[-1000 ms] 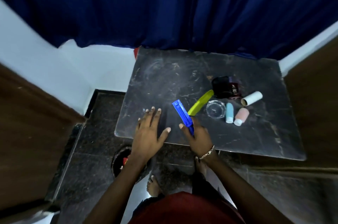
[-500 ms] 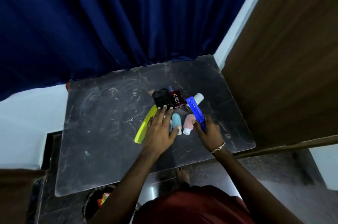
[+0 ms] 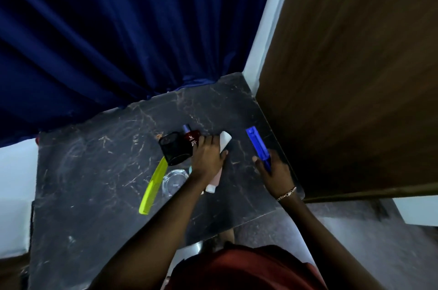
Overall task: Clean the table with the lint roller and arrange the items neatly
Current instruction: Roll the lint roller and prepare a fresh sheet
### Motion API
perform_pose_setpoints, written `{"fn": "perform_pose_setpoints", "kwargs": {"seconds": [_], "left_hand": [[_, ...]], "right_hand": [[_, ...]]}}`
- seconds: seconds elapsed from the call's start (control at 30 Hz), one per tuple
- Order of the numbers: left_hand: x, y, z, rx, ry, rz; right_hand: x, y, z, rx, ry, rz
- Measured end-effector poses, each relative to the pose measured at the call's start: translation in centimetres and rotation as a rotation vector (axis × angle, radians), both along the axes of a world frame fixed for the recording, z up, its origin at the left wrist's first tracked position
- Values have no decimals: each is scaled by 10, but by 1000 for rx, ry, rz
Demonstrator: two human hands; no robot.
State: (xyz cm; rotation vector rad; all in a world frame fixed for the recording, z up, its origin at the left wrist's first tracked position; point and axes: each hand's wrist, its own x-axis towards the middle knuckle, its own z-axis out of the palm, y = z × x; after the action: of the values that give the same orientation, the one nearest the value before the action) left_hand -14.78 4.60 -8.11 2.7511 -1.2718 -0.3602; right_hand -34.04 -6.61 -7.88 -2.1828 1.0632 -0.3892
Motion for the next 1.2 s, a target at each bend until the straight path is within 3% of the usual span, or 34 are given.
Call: {"fn": "perform_pose_setpoints", "kwargs": {"seconds": [0.3,0.7,1.2], "left_hand": [[12,-42,-18,143,55,34],[28,-51,-23,121,87,53],[27,-40,43,-476,386,183]], "right_hand": [[-9,-14,-15,12,63,0],[-2,-20,-11,26,57,10],[6,-26,14,12,-50,-26]]}}
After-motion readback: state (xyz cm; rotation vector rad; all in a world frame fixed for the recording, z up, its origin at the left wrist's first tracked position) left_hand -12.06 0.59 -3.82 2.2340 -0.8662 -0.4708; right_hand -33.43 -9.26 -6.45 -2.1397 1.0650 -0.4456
